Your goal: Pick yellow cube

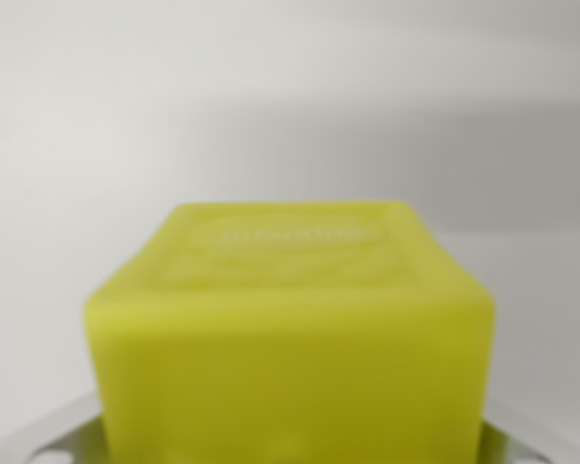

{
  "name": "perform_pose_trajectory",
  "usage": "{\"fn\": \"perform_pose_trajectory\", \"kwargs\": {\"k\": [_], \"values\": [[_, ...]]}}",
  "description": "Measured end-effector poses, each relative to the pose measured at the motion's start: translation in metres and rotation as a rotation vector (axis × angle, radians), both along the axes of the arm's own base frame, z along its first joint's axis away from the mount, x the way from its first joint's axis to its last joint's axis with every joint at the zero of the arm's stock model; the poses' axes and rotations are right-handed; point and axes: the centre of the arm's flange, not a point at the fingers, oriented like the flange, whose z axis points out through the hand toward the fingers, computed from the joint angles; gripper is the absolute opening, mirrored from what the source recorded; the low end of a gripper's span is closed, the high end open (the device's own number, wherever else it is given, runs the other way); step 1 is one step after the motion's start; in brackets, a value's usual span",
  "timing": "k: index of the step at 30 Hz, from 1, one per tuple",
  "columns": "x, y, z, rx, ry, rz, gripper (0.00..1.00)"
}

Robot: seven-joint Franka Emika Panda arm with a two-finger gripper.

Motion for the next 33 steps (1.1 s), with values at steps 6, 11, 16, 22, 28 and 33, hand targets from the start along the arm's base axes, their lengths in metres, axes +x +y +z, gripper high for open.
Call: {"fn": "perform_pose_trajectory", "kwargs": {"k": [6,11,16,22,28,33], "values": [[0.000,0.000,0.015,0.000,0.000,0.000,0.00],[0.000,0.000,0.027,0.000,0.001,0.000,0.00],[0.000,0.000,0.040,0.000,0.001,0.000,0.00],[0.000,0.000,0.055,0.000,0.001,0.000,0.00],[0.000,0.000,0.070,0.000,0.001,0.000,0.00],[0.000,0.000,0.083,0.000,0.000,0.000,0.00]]}}
